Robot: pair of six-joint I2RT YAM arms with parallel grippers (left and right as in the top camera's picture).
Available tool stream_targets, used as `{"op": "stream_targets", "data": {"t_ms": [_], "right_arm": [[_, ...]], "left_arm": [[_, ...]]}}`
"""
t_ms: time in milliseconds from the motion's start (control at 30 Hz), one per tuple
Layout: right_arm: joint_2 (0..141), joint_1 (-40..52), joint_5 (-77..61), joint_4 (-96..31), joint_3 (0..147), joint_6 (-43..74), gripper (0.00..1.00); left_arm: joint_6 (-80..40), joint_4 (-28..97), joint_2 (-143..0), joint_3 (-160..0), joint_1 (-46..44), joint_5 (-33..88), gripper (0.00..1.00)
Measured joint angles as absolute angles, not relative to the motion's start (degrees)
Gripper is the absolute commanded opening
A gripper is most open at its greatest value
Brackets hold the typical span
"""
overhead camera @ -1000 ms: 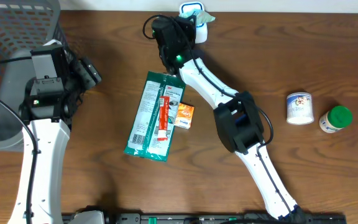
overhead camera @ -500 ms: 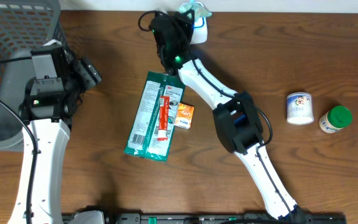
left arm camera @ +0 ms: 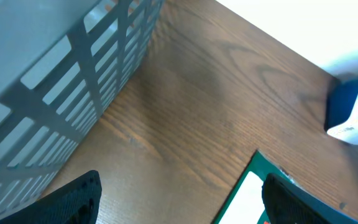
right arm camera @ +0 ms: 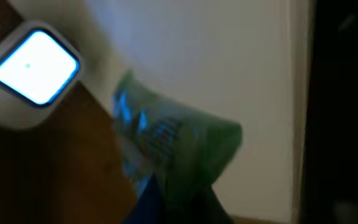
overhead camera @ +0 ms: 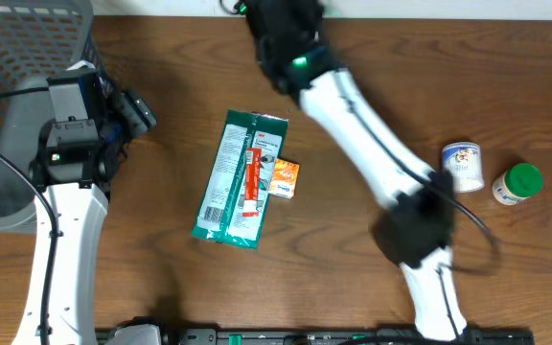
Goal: Scan the item barcode
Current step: 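Carry the pouch right and lower it beside the swab tub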
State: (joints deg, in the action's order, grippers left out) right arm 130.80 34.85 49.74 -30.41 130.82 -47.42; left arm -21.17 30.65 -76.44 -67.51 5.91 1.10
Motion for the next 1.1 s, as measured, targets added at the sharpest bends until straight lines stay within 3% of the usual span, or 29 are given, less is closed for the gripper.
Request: {"op": "stream_targets", "data": {"t_ms": [167,267,400,667,900,933,967,1033,1067,1100], "right_arm": [[109.9,28.8,18.2,-64.6,132.1,-30.2,0.01],[106.0,21.4,2.7,-79.7,132.6,-27.3,0.01],[106.8,13.3,-7.3,-91.5,131.6,-27.0,0.01],[109.3,4.5,-13.0,-88.6,115.0,-30.0,0.01],[110.3,3.8,-10.7,-64.7,89.8,-33.6,0.01],[110.3,3.8,-10.1,-63.1,88.4,-33.7,0.10],[110.3,3.8,-8.9,-60.5,85.9,-33.6,0.50],[110.3,3.8,-7.1,-57.5,83.2,-34.0,0.63],[110.3,3.8,-6.4,-57.1,82.6,-34.0,0.96],[110.3,3.8,-4.9,-56.6,81.9,-34.3,0.99]], "left_arm": [[-21.2,30.6,-76.5,-67.5,5.9,1.1,0.84],[-21.2,30.6,-76.5,-67.5,5.9,1.1,0.84],[-21.2,30.7,-76.5,-67.5,5.9,1.1,0.84],[-21.2,30.7,-76.5,-67.5,5.9,1.1,0.84],[-21.2,30.7,-76.5,-67.5,5.9,1.1,0.84],[-21.2,30.6,-76.5,-67.5,5.9,1.1,0.84],[-21.2,30.6,-76.5,-67.5,5.9,1.1,0.84],[-21.2,30.6,-76.5,-67.5,5.9,1.1,0.84],[-21.2,30.7,-76.5,-67.5,5.9,1.1,0.84],[-21.2,30.6,-76.5,-67.5,5.9,1.1,0.84]]}}
